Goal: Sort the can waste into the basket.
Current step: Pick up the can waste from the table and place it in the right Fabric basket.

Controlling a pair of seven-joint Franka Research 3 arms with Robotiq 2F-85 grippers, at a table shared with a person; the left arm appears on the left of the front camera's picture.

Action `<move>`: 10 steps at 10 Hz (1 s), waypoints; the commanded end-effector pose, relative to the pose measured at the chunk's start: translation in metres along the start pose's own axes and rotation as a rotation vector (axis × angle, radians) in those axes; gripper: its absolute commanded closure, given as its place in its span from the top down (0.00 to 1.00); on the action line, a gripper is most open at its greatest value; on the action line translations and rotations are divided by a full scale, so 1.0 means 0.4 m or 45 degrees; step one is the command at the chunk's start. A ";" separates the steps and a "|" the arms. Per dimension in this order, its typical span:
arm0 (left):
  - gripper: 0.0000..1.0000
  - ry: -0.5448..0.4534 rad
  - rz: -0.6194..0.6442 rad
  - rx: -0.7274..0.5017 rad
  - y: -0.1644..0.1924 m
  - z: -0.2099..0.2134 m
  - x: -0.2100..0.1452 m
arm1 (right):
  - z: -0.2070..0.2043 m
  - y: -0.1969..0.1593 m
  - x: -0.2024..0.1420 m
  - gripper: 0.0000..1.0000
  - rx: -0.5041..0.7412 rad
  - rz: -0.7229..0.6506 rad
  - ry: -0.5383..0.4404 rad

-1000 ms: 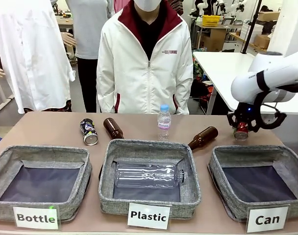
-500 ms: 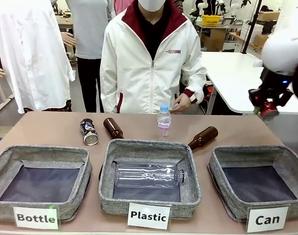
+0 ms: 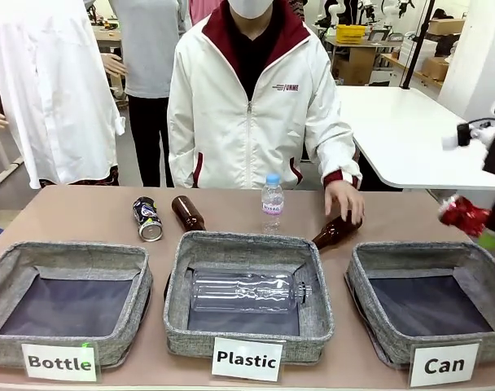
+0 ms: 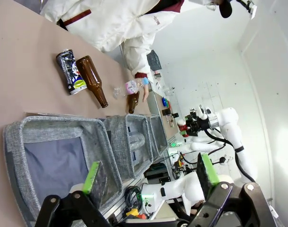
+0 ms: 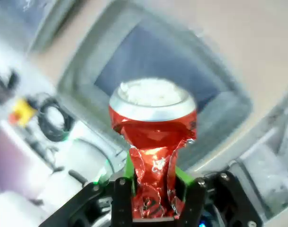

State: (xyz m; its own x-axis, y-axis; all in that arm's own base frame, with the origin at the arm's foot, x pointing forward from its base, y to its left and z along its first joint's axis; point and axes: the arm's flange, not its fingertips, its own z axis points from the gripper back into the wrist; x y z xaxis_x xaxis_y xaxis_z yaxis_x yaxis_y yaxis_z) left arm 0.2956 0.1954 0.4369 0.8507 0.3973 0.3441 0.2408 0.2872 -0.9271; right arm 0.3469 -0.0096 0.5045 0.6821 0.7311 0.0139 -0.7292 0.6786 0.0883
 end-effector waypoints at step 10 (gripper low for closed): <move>1.00 -0.015 -0.029 -0.024 -0.003 -0.001 0.002 | -0.009 0.000 -0.042 1.00 0.004 0.546 -0.044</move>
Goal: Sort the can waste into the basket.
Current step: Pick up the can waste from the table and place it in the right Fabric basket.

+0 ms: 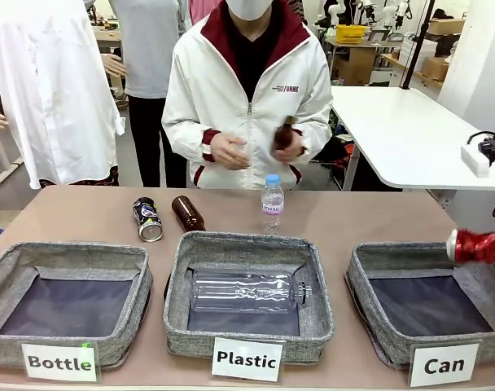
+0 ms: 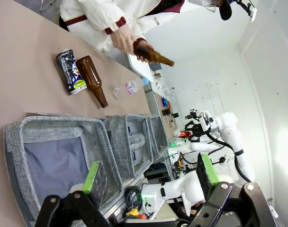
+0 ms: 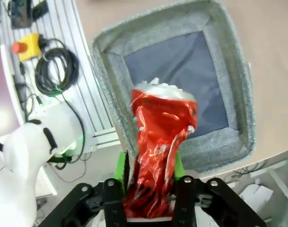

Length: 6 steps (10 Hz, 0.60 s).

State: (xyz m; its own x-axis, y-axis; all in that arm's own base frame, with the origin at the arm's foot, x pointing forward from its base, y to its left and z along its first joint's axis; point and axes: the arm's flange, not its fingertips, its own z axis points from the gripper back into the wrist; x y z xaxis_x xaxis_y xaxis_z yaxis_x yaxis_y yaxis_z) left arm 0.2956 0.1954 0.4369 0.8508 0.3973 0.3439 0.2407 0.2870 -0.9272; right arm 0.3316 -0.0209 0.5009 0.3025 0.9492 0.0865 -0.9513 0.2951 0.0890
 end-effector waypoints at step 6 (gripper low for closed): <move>1.00 -0.015 -0.029 -0.024 -0.003 -0.001 0.002 | 0.011 -0.030 0.001 1.00 0.090 -0.358 -0.169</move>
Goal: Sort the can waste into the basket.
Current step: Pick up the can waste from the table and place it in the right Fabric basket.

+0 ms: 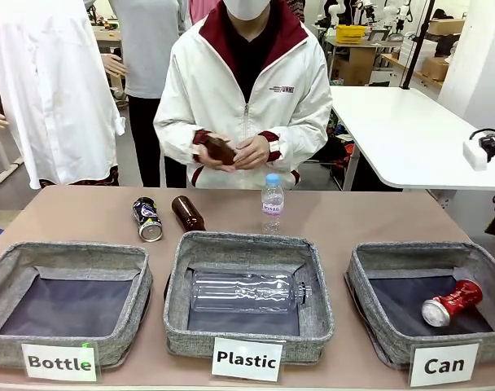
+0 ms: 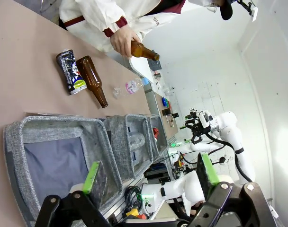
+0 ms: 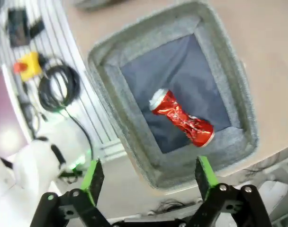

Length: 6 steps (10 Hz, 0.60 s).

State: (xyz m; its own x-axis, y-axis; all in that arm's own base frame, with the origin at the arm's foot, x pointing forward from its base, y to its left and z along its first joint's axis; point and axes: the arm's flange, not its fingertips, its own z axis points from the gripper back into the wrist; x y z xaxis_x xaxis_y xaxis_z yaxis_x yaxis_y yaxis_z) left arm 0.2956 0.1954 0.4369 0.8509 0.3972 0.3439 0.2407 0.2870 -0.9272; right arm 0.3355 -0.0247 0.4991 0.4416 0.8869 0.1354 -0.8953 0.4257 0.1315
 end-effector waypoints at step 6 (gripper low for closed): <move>1.00 0.016 -0.170 -0.171 -0.254 0.233 -0.046 | 0.107 -0.126 -0.040 1.00 1.160 -1.484 -0.986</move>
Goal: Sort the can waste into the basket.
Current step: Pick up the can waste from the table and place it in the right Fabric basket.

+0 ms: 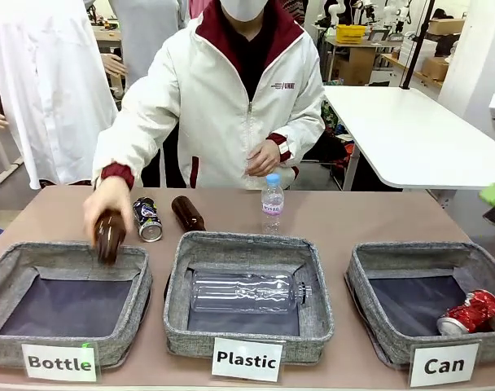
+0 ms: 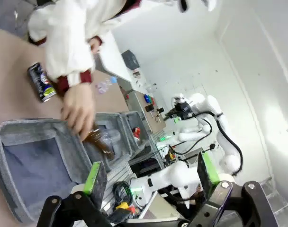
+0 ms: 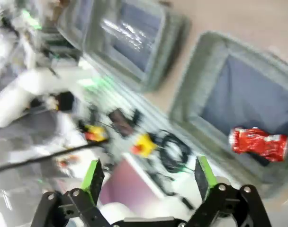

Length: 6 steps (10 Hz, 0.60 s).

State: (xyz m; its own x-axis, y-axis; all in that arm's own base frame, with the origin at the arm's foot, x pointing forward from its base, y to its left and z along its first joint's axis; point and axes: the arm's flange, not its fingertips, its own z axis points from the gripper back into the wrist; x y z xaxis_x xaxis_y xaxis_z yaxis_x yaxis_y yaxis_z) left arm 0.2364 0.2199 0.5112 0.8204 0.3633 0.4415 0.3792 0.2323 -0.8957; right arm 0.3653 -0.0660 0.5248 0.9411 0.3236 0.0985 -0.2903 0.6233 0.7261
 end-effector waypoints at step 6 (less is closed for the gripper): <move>1.00 -0.199 -0.037 -0.206 -0.092 0.312 -0.078 | 0.076 -0.117 -0.011 1.00 0.614 -0.495 -0.256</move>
State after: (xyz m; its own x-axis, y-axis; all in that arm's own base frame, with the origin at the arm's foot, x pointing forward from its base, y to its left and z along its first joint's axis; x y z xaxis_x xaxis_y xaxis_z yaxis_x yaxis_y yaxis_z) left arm 0.1420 0.3045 0.5368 0.7445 0.4880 0.4556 0.4585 0.1222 -0.8802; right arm 0.3798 -0.1351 0.5026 0.9705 -0.1235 -0.2069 0.2223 0.1280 0.9665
